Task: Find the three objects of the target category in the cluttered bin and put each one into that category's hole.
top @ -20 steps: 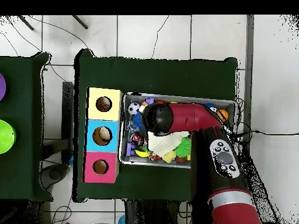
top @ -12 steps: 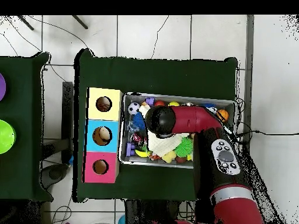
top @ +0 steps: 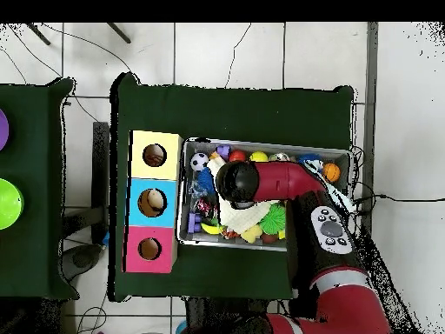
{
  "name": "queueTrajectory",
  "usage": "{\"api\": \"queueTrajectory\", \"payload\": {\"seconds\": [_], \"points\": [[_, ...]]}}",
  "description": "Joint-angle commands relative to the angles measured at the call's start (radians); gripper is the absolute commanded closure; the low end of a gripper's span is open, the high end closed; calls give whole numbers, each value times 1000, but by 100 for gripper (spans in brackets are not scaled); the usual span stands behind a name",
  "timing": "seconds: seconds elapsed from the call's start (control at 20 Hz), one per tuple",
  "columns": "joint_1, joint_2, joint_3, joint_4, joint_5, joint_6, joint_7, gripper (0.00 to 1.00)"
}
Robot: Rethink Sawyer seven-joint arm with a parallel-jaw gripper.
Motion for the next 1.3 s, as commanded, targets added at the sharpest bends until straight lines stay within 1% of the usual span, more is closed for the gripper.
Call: {"api": "queueTrajectory", "payload": {"seconds": [0.05, 1.0, 1.05, 1.3], "points": [[-25, 53, 36, -37, -67, 42, -72, 0], [-22, 55, 39, -46, -70, 48, -81, 0], [-22, 55, 39, -46, -70, 48, -81, 100], [-24, 54, 41, -44, -68, 50, -84, 100]]}}
